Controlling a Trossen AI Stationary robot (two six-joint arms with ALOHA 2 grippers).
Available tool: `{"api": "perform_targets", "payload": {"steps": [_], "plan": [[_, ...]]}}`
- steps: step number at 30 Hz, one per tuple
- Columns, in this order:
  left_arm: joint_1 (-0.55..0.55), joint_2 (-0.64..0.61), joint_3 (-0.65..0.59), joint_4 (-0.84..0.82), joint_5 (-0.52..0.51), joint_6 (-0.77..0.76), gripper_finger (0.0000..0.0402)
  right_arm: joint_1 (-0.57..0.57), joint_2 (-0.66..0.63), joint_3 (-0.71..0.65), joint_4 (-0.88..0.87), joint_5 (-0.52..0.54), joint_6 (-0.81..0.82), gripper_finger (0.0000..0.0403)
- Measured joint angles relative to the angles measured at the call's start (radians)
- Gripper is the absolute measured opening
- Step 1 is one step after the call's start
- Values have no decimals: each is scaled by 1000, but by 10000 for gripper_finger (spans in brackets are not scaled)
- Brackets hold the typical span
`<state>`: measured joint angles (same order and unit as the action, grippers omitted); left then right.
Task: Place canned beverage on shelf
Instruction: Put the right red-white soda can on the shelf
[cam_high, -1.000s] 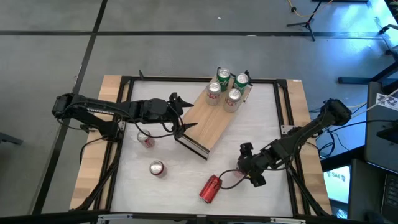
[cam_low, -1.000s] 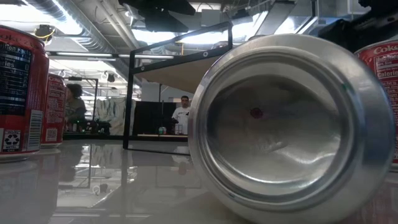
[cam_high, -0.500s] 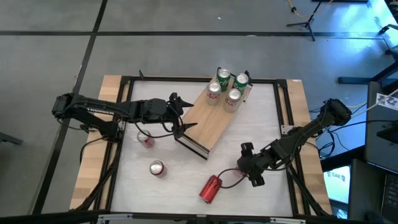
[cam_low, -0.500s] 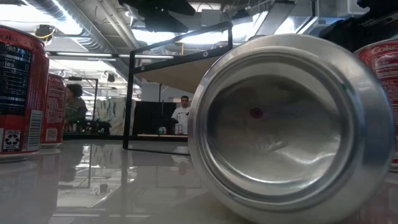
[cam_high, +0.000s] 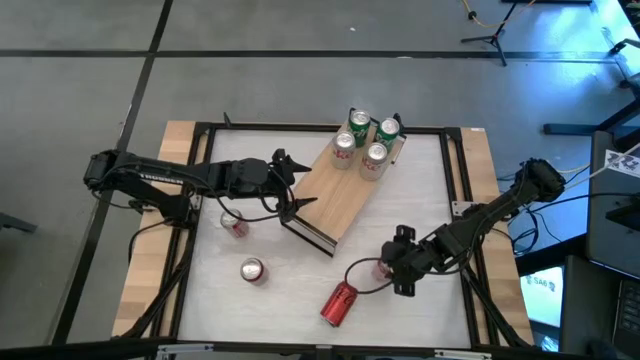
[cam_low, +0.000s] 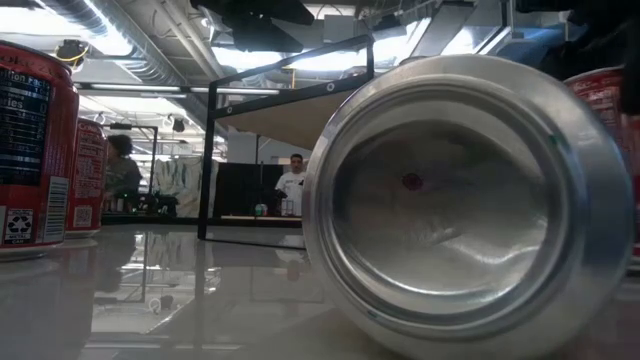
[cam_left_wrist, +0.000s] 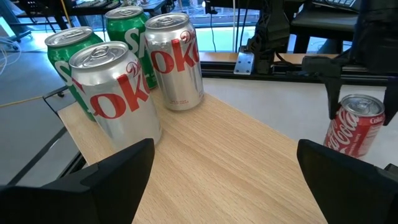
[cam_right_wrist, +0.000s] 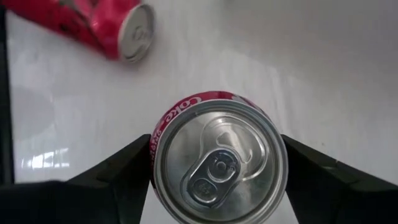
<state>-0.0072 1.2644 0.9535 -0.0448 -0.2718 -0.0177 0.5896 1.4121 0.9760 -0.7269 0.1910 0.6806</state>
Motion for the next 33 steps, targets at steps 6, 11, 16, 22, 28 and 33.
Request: {"api": "perform_targets", "payload": {"steps": [6, 11, 16, 22, 28, 33], "plan": [[0, 0, 0, 0, 0, 0, 384, 0, 0, 0, -53, 104, 182, 299], [-4, 0, 0, 0, 0, 0, 384, -1, 0, -2, -114, 189, 395, 294], [-22, 0, 0, 0, 0, 0, 384, -1, 1, -2, -170, 225, 617, 293], [-49, 0, 0, 0, 0, 2, 384, -1, 0, -1, -215, 228, 832, 297], [-62, 0, 0, 0, 0, 2, 384, -35, 1, 52, -300, 153, 891, 293], [-62, 0, 0, 0, 0, 3, 384, -92, 0, 145, -490, 123, 909, 294]]}}
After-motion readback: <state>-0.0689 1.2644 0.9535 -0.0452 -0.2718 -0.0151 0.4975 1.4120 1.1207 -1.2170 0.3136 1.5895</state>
